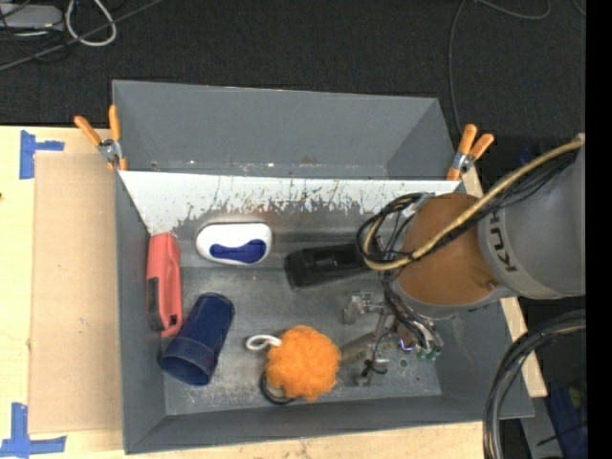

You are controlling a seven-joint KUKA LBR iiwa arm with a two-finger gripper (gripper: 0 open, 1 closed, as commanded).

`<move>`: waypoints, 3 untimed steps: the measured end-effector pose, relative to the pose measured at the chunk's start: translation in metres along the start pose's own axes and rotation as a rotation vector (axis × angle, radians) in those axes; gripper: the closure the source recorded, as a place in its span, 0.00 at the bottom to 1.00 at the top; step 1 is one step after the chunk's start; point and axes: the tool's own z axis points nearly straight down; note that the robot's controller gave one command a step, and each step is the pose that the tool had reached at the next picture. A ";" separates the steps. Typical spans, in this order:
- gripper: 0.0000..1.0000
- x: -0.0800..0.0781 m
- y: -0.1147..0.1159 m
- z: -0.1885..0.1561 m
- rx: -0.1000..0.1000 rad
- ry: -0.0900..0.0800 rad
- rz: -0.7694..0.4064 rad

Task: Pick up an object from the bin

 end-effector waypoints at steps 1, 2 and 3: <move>0.00 0.001 0.013 0.000 -0.001 0.000 -0.227; 1.00 -0.013 0.045 -0.003 -0.003 0.000 -0.682; 1.00 -0.013 0.045 -0.003 -0.003 0.001 -0.681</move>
Offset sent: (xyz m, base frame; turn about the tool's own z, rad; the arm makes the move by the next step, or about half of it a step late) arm 0.0130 0.0439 0.0038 -0.6823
